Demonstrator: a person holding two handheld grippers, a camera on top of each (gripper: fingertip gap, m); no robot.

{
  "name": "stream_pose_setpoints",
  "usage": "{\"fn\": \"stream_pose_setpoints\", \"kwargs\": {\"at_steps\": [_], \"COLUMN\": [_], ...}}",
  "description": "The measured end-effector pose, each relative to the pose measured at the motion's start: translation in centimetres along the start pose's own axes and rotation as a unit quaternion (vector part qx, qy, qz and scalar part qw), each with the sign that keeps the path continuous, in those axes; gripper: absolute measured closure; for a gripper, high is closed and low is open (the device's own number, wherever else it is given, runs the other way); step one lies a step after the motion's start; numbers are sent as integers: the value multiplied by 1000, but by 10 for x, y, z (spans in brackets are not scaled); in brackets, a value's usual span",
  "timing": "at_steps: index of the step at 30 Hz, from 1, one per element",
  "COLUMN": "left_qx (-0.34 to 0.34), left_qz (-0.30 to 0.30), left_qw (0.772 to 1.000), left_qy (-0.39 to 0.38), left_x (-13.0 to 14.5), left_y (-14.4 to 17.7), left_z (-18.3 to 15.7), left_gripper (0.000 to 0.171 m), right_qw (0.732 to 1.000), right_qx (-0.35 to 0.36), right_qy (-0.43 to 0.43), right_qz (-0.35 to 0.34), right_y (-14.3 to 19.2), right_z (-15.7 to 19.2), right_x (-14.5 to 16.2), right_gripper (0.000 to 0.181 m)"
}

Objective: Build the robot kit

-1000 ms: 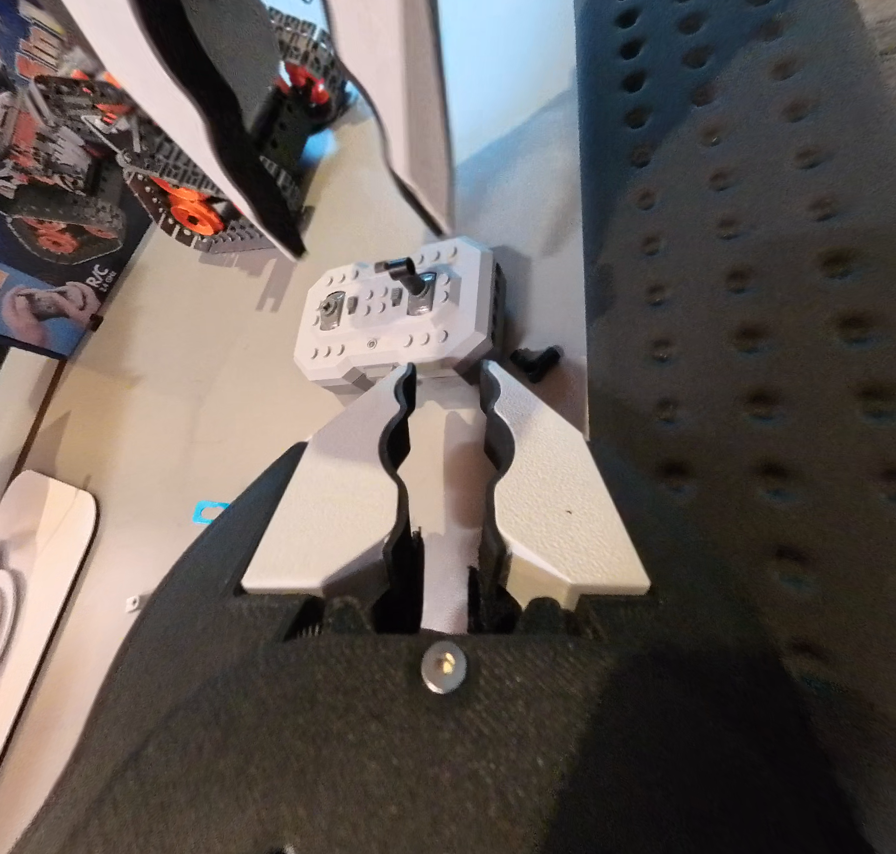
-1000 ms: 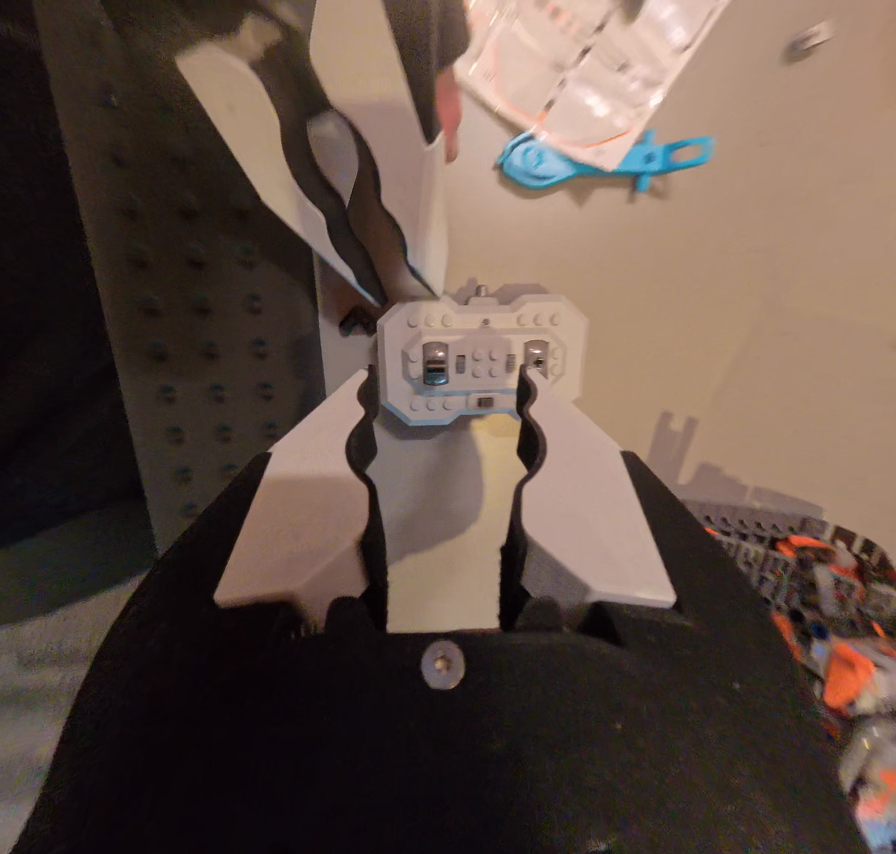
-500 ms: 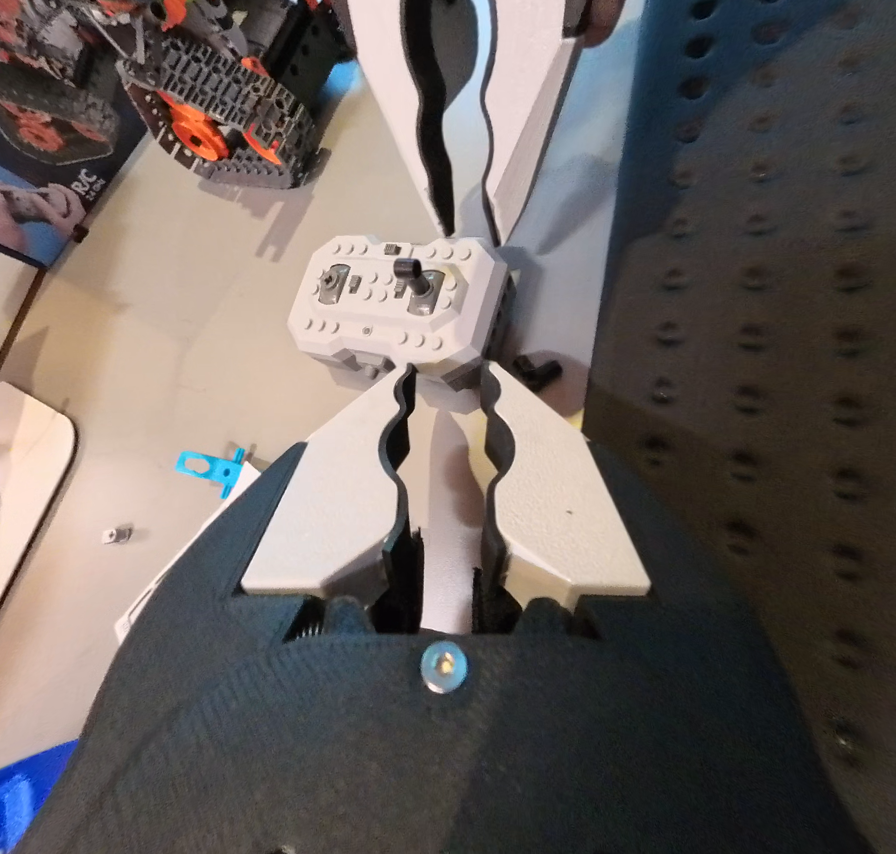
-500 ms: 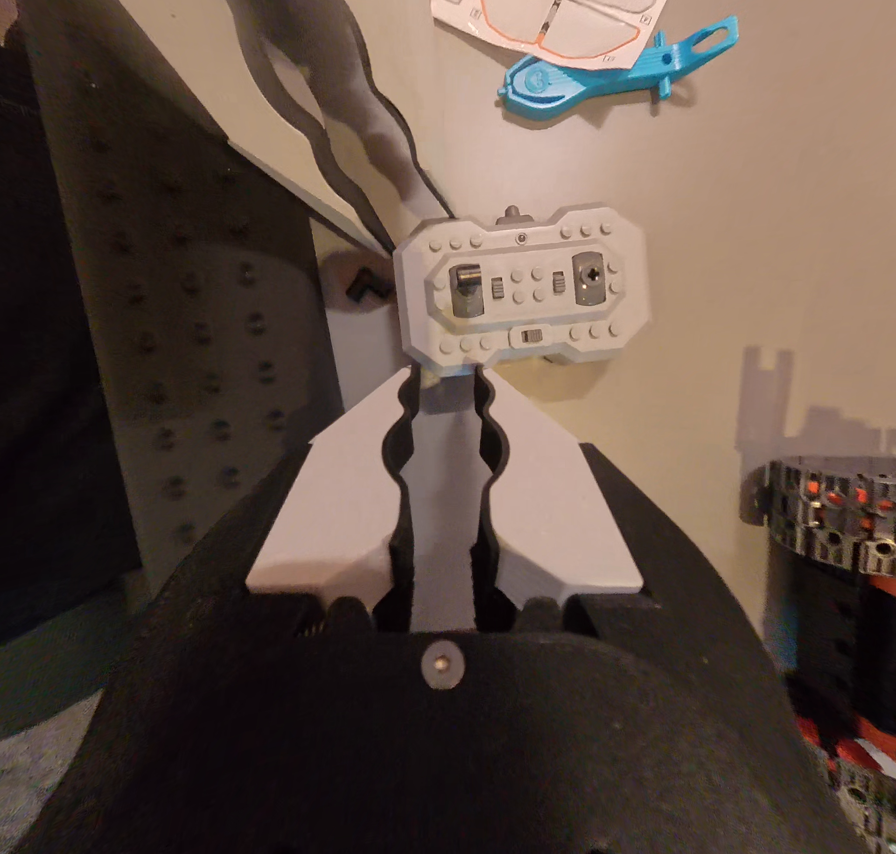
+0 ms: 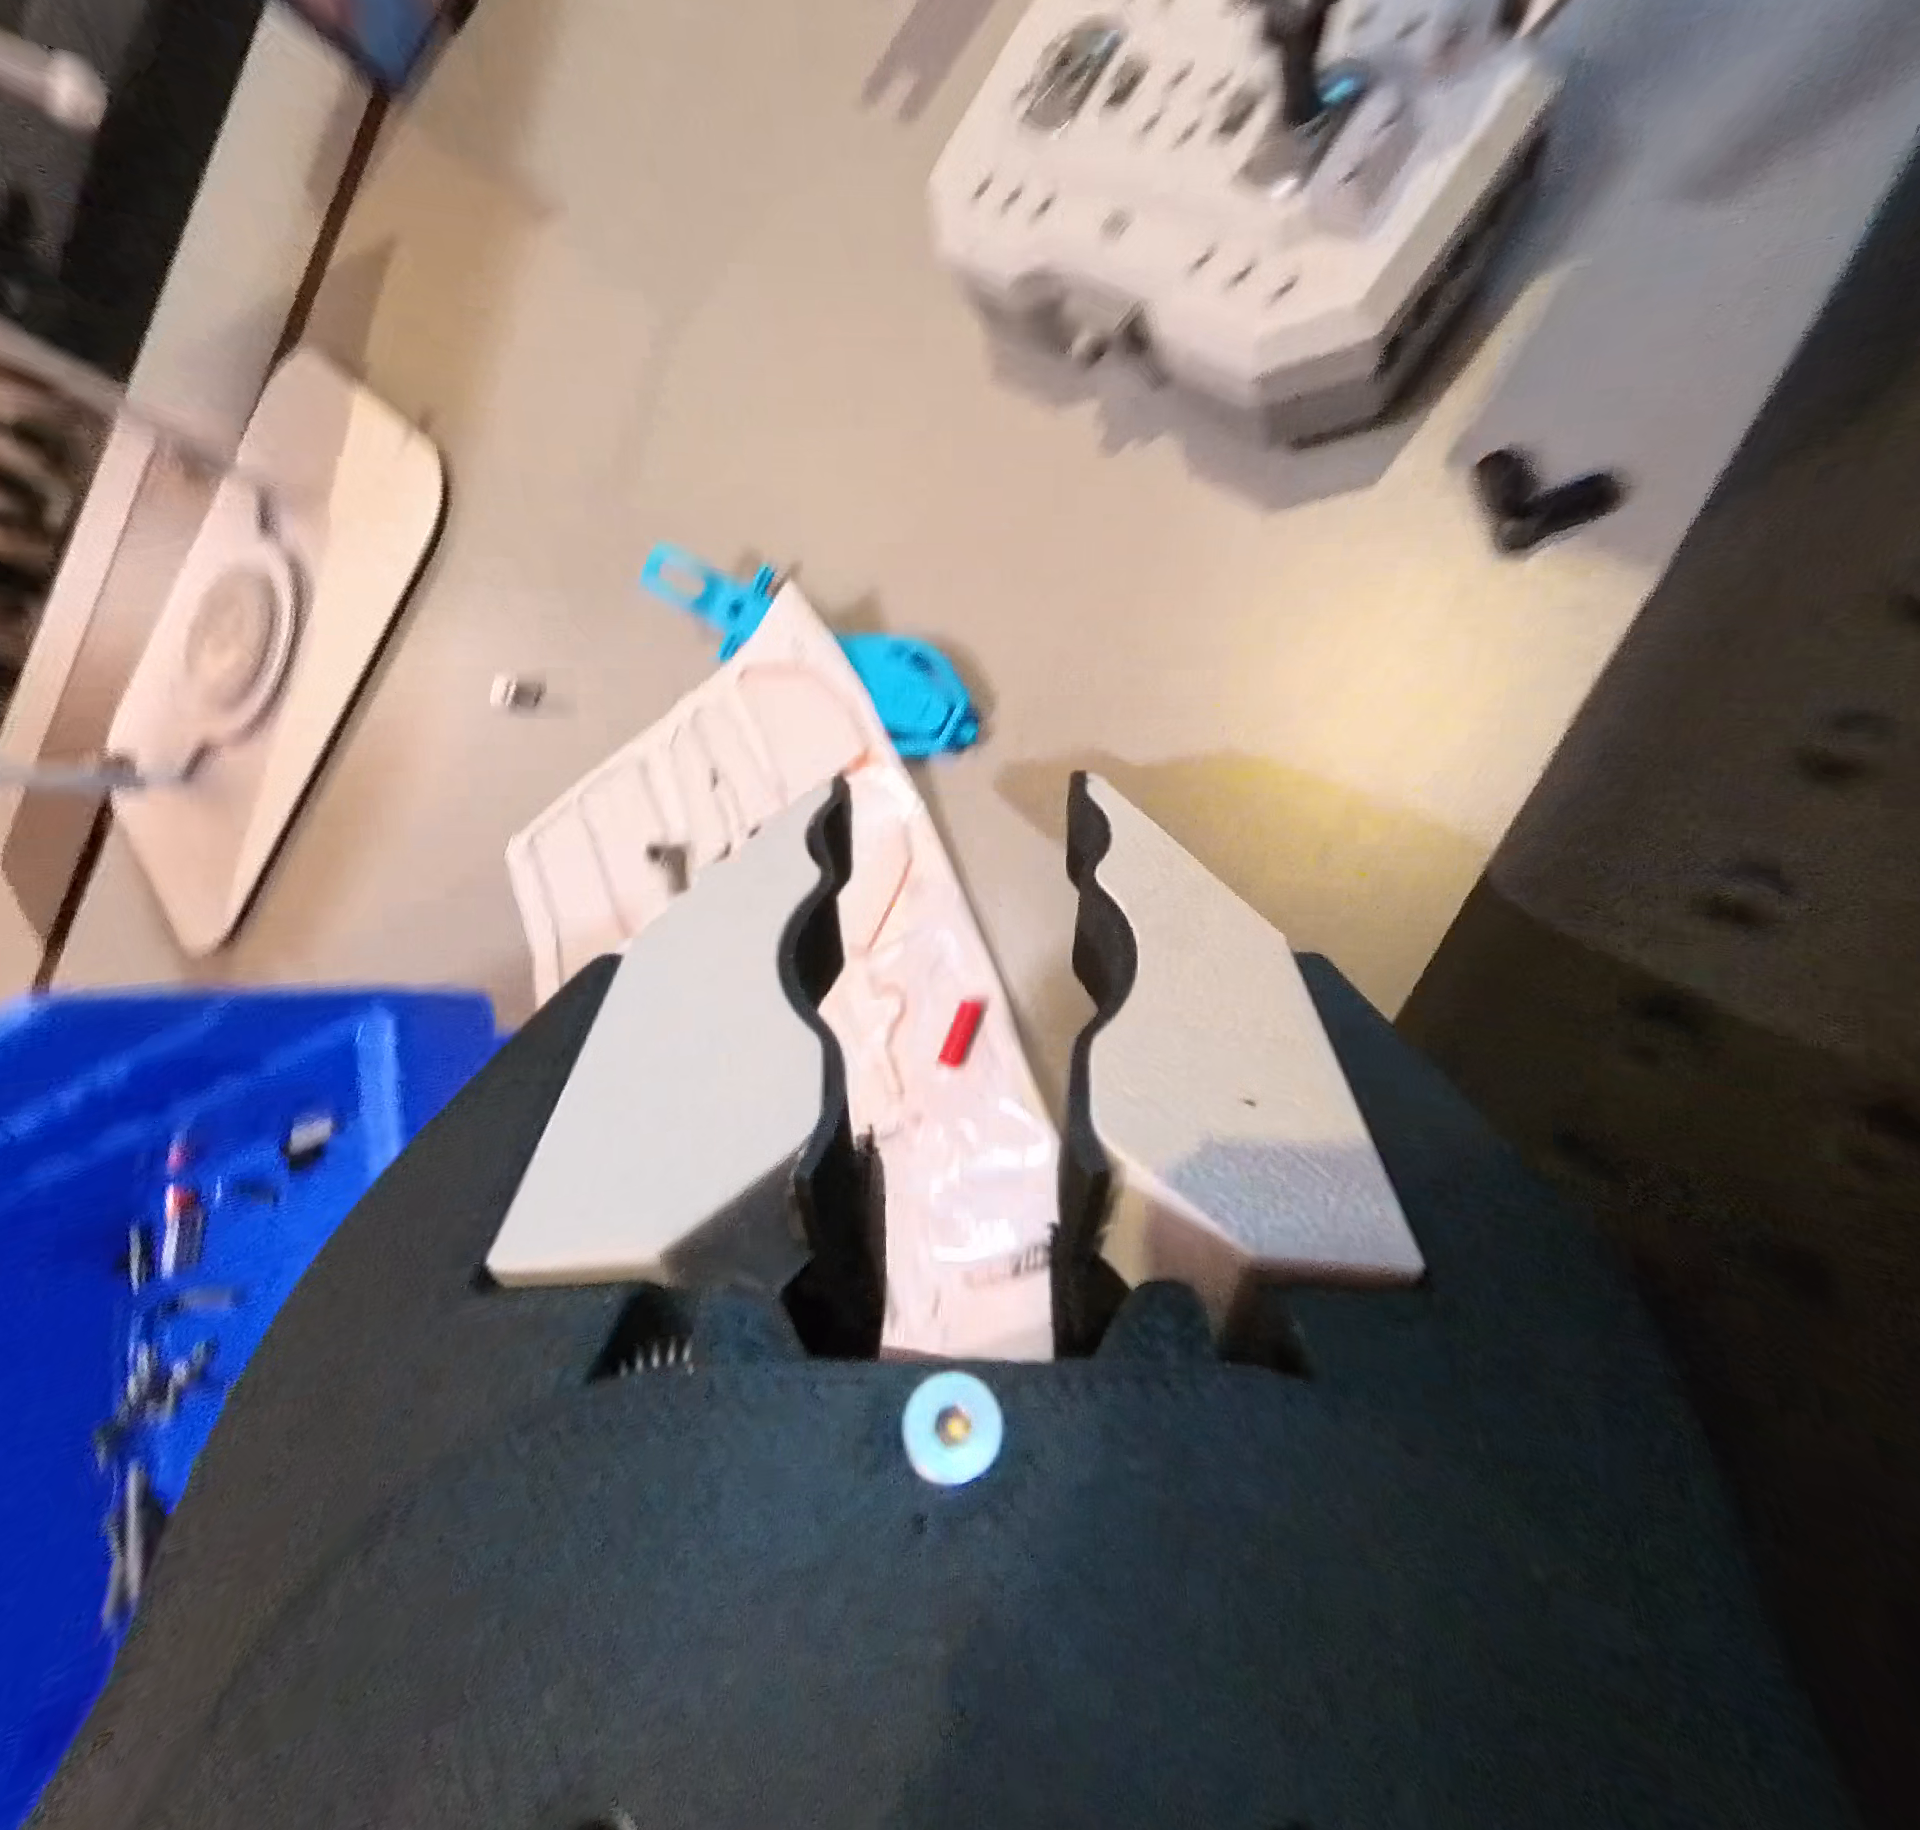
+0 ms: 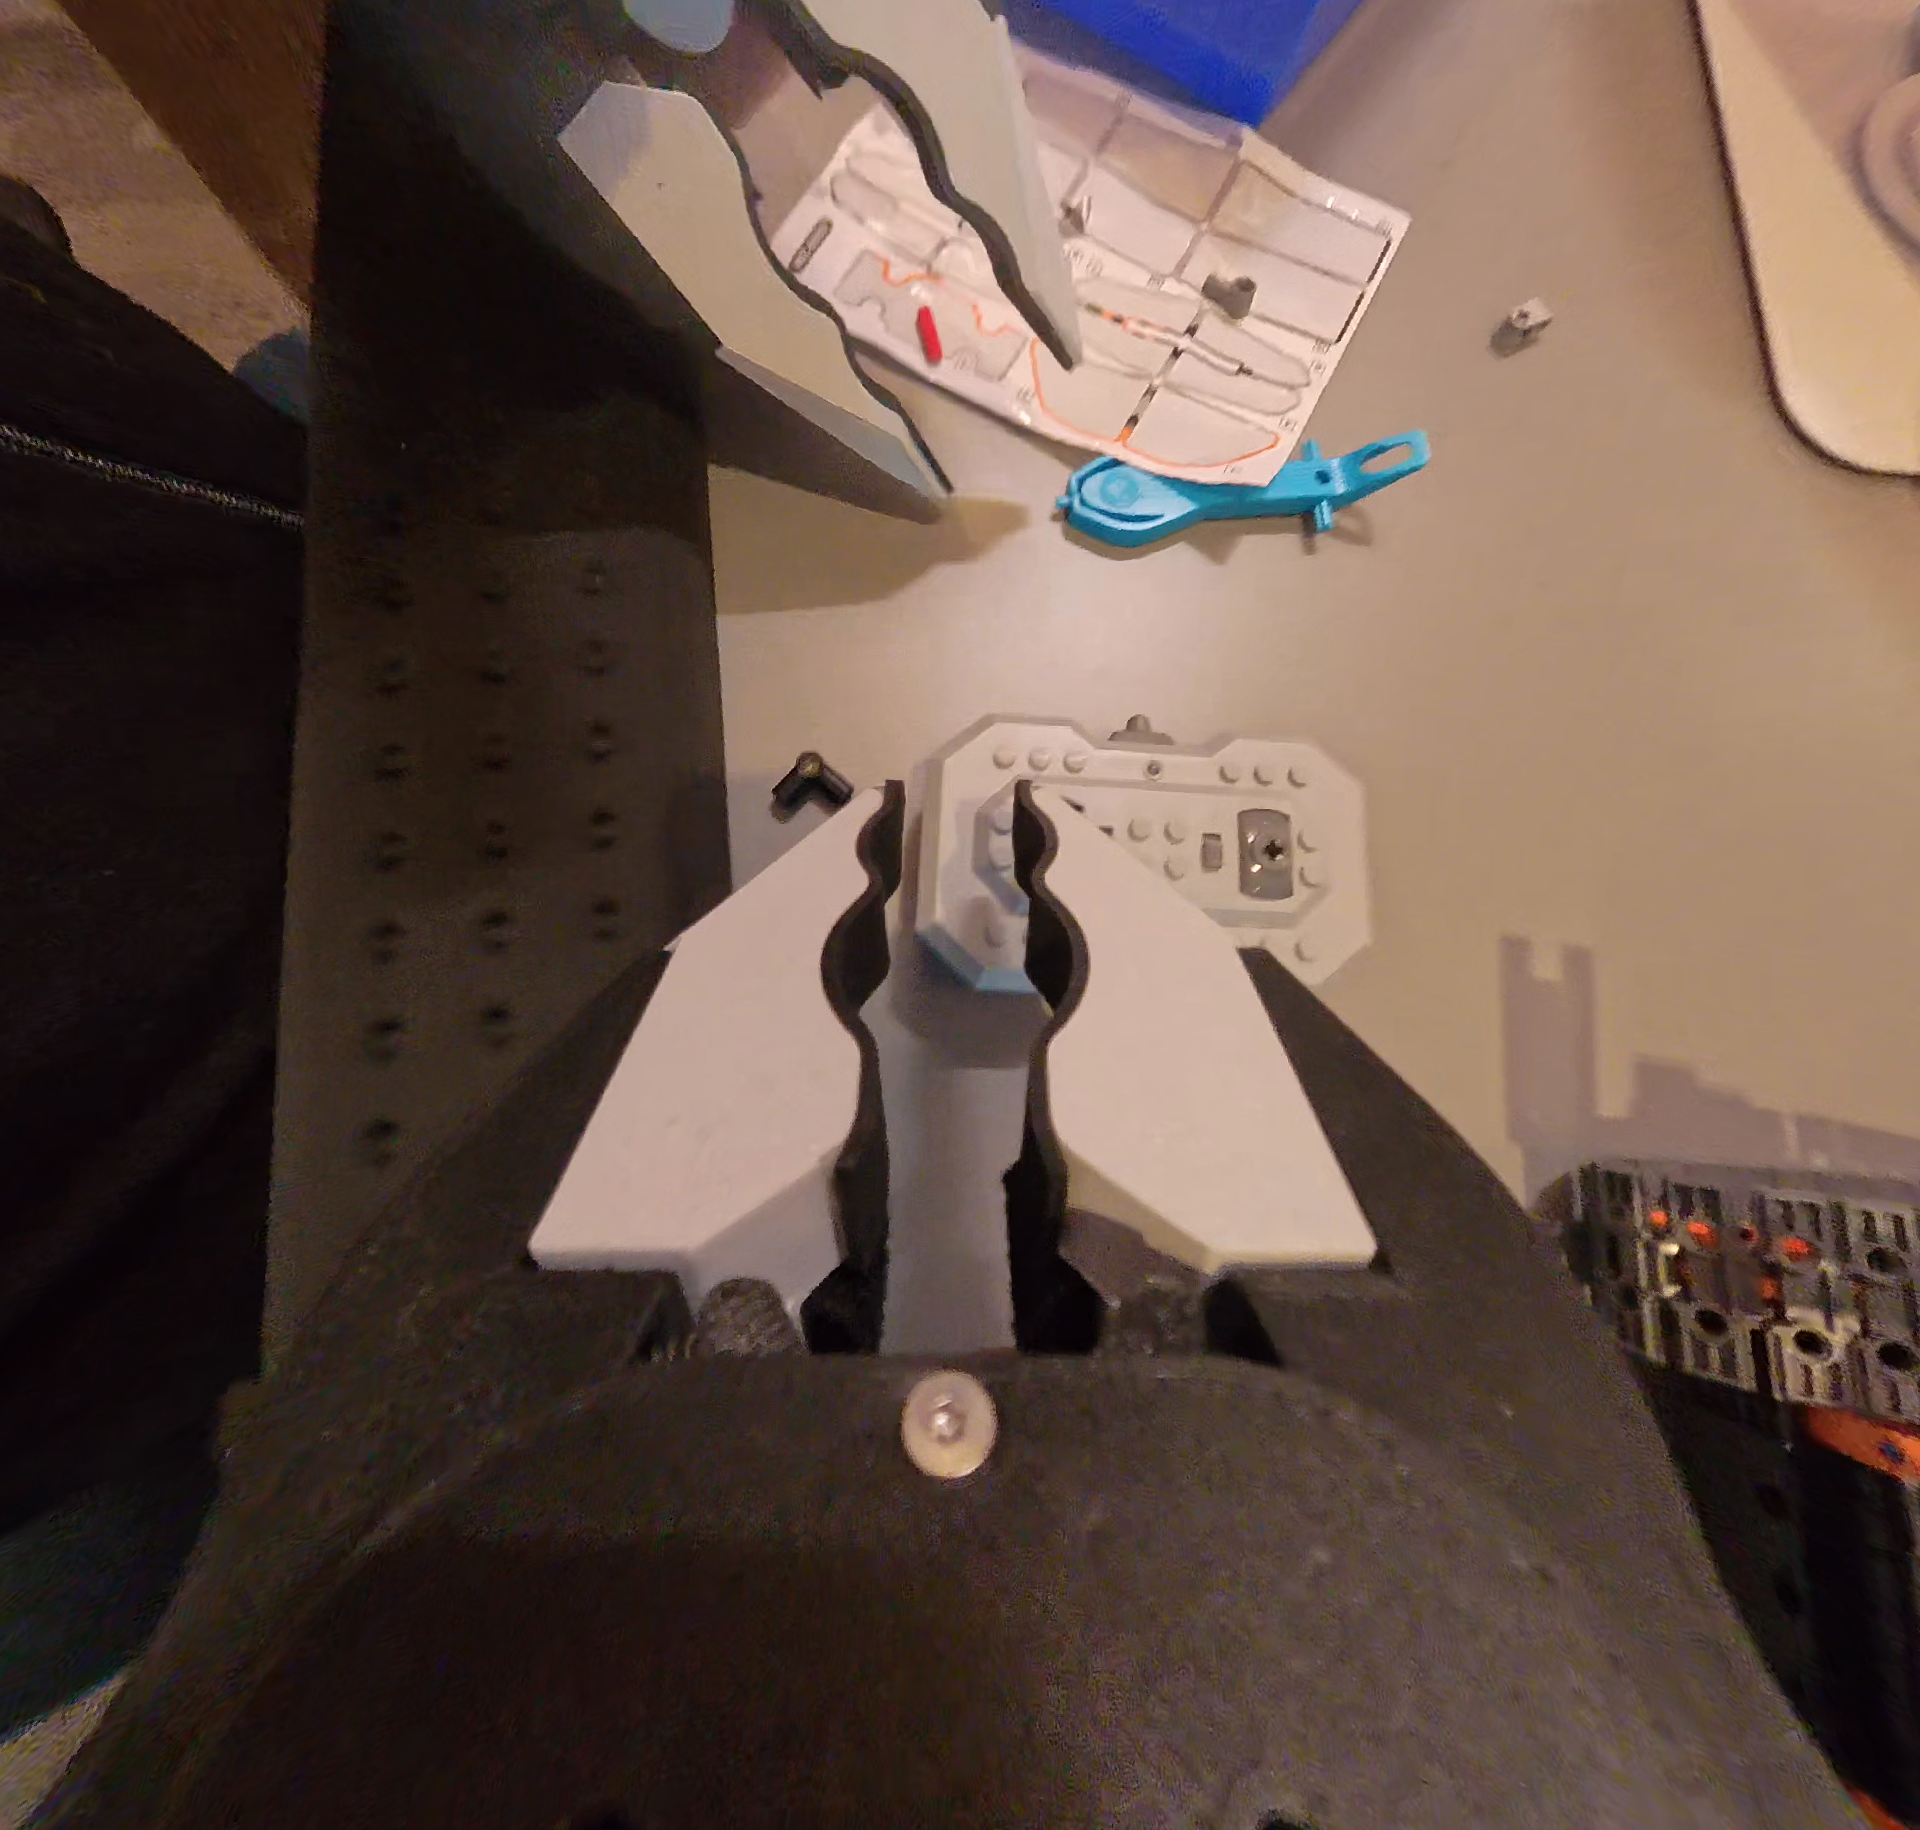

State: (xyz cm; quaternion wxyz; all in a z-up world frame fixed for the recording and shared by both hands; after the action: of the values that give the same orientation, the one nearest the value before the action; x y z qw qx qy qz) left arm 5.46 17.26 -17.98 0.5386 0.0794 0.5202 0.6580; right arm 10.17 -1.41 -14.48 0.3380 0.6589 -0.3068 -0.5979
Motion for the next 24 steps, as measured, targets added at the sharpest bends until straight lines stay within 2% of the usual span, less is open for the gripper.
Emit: {"fn": "stream_pose_setpoints", "kwargs": {"at_steps": [4,6,7,11,14,24], "left_qx": [-15,-18,-17,-10,-17,48], "left_qz": [41,65,64,59,57,8], "left_qw": [997,995,995,995,997,995], "left_qy": [57,68,72,84,54,-81], "left_x": [19,25,25,23,22,20], "left_y": [0,-8,-10,-17,-19,-9], "left_z": [9,11,11,12,9,-8], "left_gripper": [131,138,146,162,171,171], "right_qw": [1000,999,999,999,999,999], "right_qx": [2,4,4,10,7,5], "right_qy": [-1,1,4,4,0,35], "right_qz": [-28,-34,-35,-44,-53,-33], "right_y": [-4,-6,-6,-5,-4,-2], "right_z": [-13,-14,-14,-16,-19,-23], "right_x": [-2,-3,-3,0,1,-7], "right_gripper": [163,164,164,167,168,168]}}
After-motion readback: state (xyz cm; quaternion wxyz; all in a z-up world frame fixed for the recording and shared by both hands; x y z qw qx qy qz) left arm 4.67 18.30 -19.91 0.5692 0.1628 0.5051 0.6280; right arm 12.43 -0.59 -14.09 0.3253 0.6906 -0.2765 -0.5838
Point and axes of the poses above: each gripper's, where its closed fingertips meet, y back along the fingers, x out of its underside, z = x × y across the jaws, the point moved 8 cm from there along y, back along the fingers, and after that the axes turned 10 degrees about z, right-handed, at the moved point
